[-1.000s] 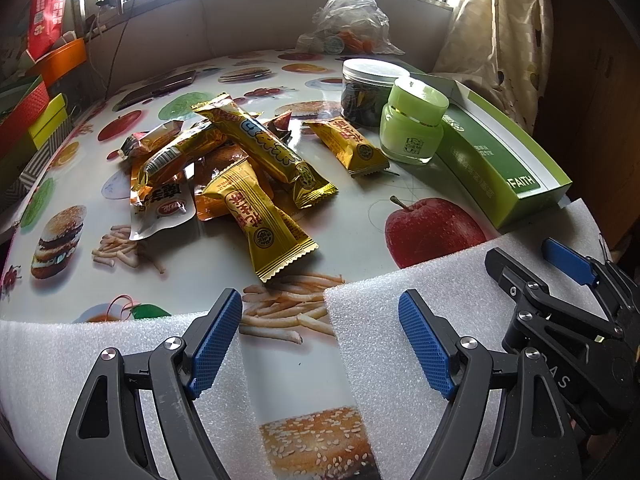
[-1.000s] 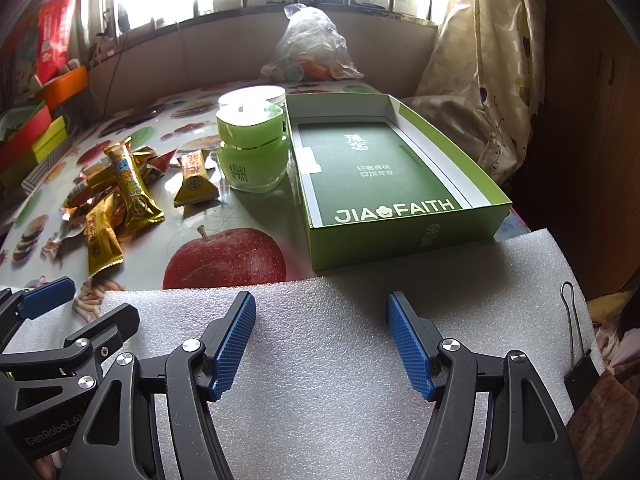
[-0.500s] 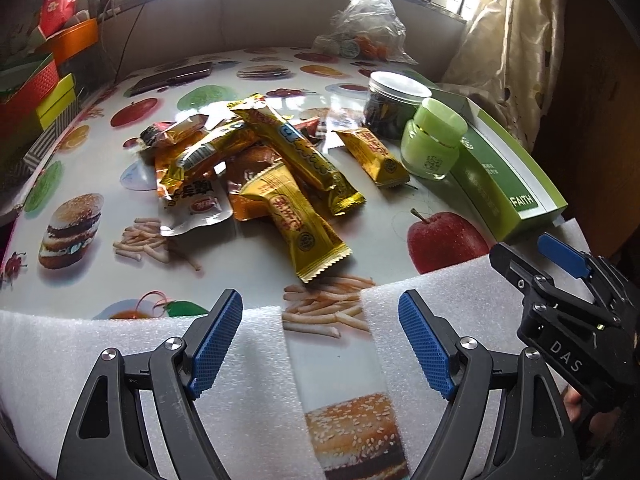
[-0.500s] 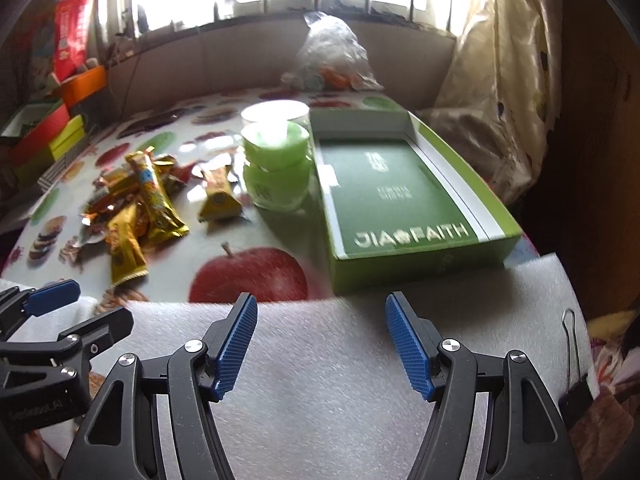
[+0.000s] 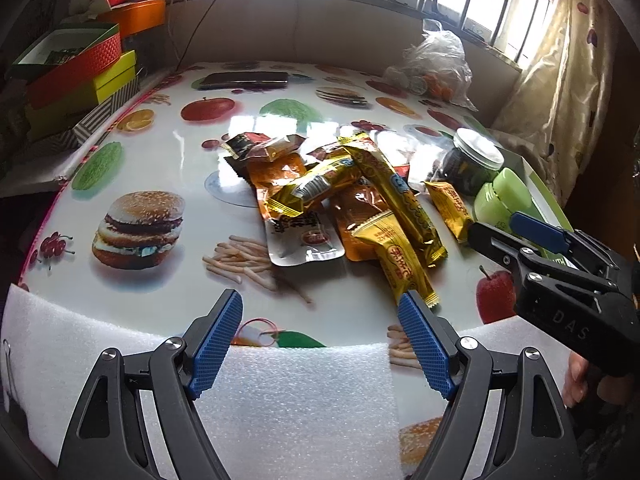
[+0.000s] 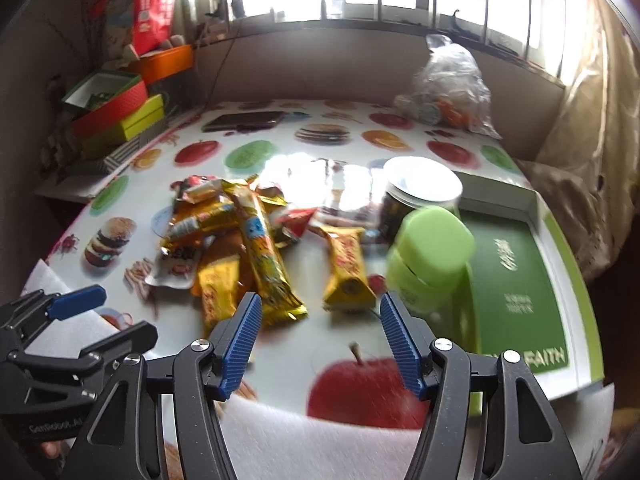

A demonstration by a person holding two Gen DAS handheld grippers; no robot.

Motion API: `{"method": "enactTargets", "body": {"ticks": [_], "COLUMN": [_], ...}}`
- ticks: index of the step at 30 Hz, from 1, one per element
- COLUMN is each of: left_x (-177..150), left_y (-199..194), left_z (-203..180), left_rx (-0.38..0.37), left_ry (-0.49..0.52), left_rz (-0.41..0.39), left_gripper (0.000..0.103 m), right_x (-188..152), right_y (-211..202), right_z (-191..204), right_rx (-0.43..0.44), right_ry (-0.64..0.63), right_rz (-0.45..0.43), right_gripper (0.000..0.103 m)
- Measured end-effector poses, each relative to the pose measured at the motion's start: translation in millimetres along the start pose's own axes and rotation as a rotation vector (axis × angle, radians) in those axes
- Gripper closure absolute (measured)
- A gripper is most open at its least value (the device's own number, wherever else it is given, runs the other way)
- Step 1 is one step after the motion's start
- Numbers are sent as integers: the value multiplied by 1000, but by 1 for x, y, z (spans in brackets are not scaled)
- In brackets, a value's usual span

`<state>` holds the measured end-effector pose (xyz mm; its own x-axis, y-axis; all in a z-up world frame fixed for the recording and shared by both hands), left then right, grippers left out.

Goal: Organize snacks
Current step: 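Reach the right gripper into the snack pile and grasp the blue-and-yellow snack bar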

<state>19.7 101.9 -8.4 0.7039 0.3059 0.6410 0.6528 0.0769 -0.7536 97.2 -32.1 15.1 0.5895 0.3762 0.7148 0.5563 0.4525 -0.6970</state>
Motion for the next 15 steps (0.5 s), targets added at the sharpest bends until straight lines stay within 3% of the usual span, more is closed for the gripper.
{"method": "enactTargets", "body": {"ticks": [9, 15], "left_x": [-2, -1], "left_y": [3, 6], "left_z": [9, 11], "left_rx": [-2, 11], "left_ry": [-31, -42], "left_rz": [22, 36], "left_gripper": [22, 22], "right_x": [19, 21], "right_y": [42, 62], "right_z": [16, 15], "right_rx": [109, 145], "right_ry": [-12, 19], "right_rz": [47, 87], "right_gripper": [49, 64]}}
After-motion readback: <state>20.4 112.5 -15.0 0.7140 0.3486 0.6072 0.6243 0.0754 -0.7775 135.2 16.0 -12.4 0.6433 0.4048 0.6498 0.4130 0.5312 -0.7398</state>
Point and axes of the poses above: each gripper's, at about its wrist camera, not at the fingertips, and y roughly the way its jaws point, z to its left, x to its top, the point moved 5 cm from there along y, roughly the way its jaws point, and after that the axes turned 3 degrees about -z, right-handed, at the moved point
